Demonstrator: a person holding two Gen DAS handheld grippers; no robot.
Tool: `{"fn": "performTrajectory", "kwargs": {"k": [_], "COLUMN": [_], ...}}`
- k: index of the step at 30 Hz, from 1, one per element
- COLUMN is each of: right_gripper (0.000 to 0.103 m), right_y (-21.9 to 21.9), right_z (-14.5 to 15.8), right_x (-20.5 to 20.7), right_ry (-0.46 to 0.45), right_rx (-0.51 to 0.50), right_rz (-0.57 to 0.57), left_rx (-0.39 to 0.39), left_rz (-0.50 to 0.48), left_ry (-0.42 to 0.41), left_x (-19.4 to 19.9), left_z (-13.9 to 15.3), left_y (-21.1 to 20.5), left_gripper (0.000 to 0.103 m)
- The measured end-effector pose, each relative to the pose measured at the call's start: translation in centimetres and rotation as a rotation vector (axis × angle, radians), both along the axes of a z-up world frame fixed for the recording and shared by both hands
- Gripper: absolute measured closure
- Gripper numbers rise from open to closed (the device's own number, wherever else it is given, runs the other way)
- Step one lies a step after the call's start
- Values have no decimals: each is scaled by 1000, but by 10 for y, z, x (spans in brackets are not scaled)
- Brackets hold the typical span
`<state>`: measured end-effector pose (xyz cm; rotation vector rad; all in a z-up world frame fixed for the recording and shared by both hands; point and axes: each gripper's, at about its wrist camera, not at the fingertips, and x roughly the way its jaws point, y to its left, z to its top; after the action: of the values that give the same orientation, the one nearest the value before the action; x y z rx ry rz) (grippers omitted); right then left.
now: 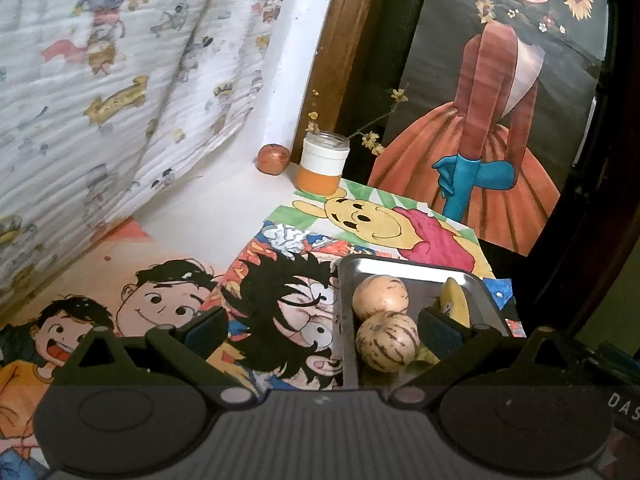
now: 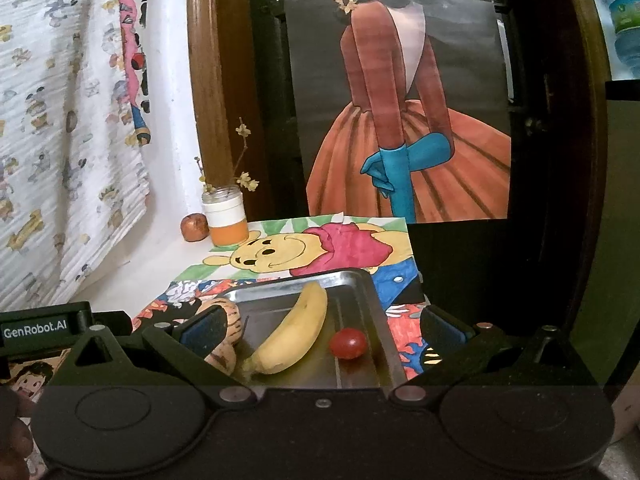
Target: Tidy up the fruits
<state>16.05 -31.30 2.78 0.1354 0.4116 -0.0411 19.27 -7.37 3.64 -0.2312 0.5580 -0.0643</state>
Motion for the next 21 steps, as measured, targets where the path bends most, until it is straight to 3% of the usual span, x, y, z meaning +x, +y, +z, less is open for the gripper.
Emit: {"fn": "performTrajectory", "kwargs": {"k": [21], "right_gripper": [1], "right_y": [22], "right_z": [2], "right_x": [-23], "right_ry": [-15], "right_rx": [-1], "right_rz": [22], "left_rx": [-11], "left_rz": [51], "left_ry": [-12], "left_x": [-36], "left_z": [1], "left_y": [27], "left_gripper": [0]}}
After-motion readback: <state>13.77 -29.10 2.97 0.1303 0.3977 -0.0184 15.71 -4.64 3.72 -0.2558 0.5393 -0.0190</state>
